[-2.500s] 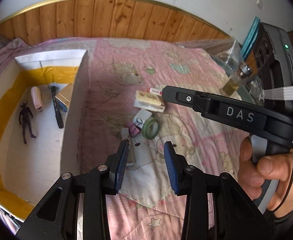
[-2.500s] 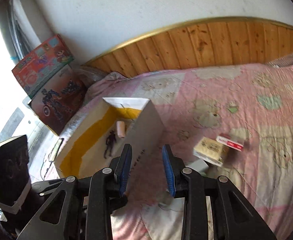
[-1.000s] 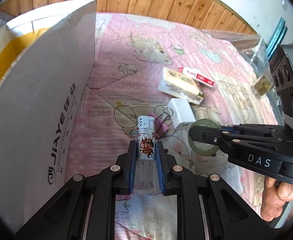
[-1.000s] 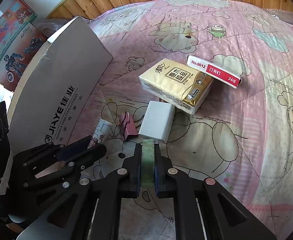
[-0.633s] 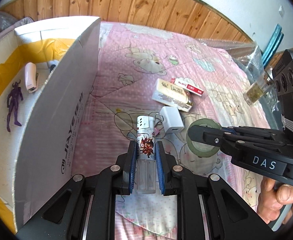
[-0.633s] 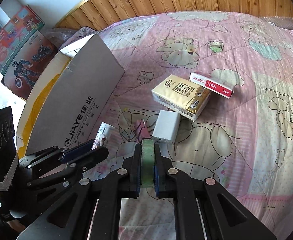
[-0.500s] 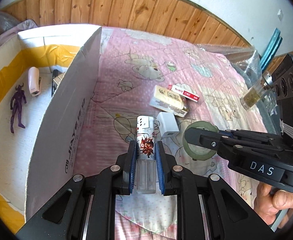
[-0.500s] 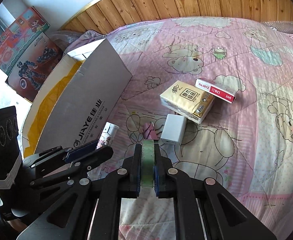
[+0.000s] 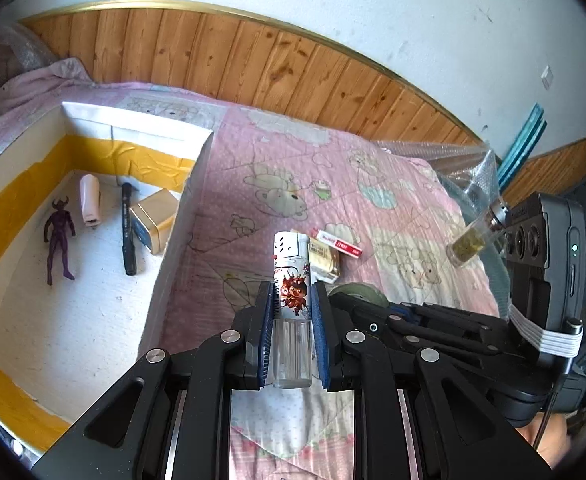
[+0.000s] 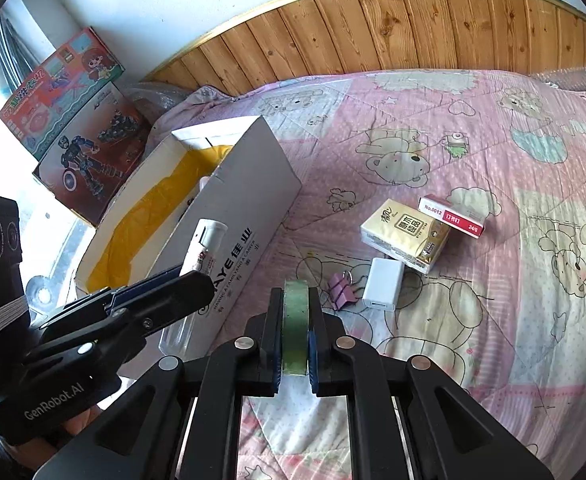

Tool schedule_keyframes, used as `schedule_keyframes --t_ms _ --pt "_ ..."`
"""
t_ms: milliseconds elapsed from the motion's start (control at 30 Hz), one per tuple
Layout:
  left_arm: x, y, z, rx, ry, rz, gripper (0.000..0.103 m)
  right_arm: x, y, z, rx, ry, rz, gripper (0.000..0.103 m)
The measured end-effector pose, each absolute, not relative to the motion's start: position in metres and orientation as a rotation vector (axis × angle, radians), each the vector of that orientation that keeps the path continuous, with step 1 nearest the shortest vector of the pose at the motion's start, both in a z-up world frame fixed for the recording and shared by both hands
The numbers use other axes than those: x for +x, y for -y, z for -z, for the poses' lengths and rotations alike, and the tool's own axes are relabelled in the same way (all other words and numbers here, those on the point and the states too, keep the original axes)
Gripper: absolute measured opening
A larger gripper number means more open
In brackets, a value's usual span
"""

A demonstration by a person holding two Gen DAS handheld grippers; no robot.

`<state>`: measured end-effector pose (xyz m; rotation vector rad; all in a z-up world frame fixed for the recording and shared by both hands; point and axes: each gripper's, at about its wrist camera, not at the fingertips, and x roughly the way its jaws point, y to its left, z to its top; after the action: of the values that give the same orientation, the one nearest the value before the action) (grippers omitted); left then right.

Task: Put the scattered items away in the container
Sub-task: 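Carry the lighter and green tape roll with both grippers over the box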

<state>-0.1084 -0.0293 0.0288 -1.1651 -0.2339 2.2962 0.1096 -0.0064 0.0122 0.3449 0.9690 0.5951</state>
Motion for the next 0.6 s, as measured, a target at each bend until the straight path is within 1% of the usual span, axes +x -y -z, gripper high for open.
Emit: schedule_keyframes --t_ms 333,600 --pt "-0.1 0.061 -0.053 -1.114 0.26 -2.334 0.019 0.095 -0.009 -0.047 0.331 -0.852 -0.619 0.011" --pt "-0.1 0.118 -0.077 -1.067 0.256 -2.409 0.019 0.087 -0.022 -0.07 0.343 -0.788 -0.643 0.011"
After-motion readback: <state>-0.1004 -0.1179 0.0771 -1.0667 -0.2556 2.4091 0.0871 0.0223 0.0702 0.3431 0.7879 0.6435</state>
